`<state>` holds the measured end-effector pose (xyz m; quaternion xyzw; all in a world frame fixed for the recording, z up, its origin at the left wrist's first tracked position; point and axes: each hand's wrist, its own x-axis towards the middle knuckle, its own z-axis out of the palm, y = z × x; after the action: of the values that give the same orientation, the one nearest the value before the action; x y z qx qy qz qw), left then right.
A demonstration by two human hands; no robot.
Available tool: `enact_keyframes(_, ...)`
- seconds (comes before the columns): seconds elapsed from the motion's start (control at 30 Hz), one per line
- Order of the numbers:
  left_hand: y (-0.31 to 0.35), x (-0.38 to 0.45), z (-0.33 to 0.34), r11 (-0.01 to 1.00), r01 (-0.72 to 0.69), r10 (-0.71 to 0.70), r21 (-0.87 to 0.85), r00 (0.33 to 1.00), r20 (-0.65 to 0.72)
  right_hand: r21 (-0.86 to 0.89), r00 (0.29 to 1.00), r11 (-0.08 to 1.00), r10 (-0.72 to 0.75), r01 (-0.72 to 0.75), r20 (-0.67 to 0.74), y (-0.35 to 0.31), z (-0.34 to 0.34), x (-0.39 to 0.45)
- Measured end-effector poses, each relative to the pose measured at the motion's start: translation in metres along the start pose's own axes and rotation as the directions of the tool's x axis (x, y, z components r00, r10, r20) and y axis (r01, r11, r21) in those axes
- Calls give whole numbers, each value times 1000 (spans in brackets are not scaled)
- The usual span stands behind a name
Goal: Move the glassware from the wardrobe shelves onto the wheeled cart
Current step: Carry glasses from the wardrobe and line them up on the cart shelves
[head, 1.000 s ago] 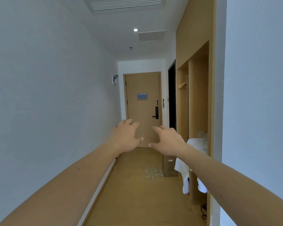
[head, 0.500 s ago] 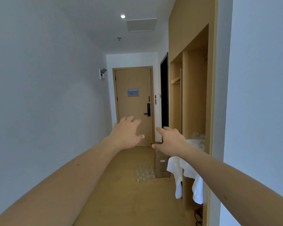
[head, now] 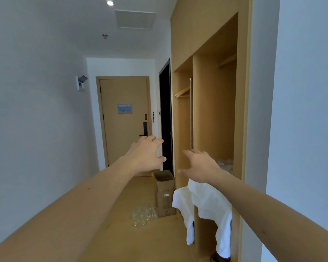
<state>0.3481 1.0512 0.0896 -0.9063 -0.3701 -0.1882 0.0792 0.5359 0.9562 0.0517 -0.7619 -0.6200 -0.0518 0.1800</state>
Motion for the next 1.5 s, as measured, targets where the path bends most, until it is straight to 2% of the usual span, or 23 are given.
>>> enact_keyframes(0.33,-94,123,46,992,-114,116,-46,992,43,-40,991,991,130,-130,-14,-9,45,143)
enact_keyframes(0.53,-117,179,84,984,-146,155,-100,984,92,-79,977,974,211,-210,8,14,69,192)
enact_keyframes(0.9,-111,297,175,968,-210,225,-137,968,107,-82,961,957,278,-277,-1,88,114,284)
enact_keyframes(1.1,-85,383,240,958,-262,279,-116,946,168,-34,939,938,344,-344,11,150,144,337)
enact_keyframes(1.5,-44,510,321,924,-359,380,-132,899,218,36,907,907,420,-420,-4,256,169,405)
